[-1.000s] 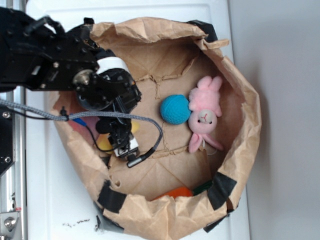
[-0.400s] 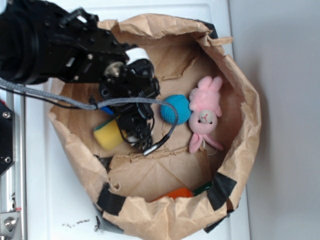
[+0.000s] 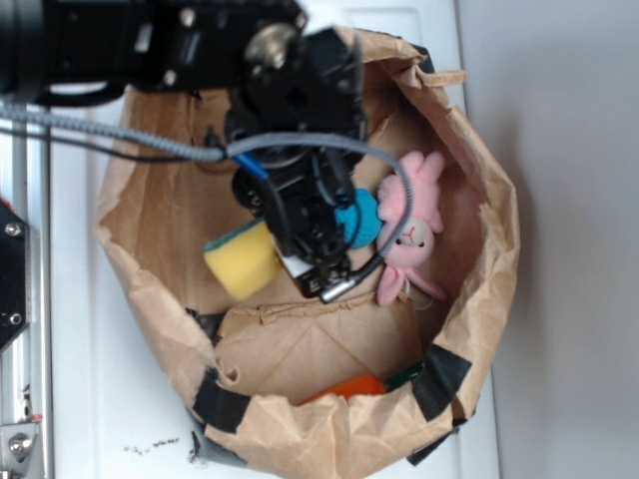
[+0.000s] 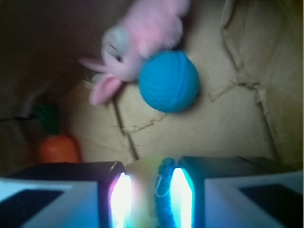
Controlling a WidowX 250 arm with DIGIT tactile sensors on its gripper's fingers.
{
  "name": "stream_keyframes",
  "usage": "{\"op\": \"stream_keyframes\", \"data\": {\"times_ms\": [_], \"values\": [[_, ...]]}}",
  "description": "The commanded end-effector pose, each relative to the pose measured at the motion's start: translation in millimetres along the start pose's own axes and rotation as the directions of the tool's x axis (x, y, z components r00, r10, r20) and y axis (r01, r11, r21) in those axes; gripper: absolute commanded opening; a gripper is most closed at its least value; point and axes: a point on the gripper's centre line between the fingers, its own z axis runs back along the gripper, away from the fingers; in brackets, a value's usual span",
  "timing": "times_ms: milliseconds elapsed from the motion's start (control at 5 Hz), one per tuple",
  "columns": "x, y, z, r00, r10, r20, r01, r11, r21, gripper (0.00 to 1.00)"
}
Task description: Grab the green sponge.
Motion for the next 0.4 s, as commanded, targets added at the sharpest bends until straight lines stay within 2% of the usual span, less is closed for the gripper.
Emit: {"op": "stream_keyframes", "data": {"times_ms": [0, 200], "values": [[13.7, -8.7, 57.8, 0.982, 0.054, 0.184, -0.055, 0.999, 0.0, 0.0], [3.4, -1.9, 47.8, 0.926, -0.028, 0.376, 0.016, 0.999, 0.034, 0.6]]}}
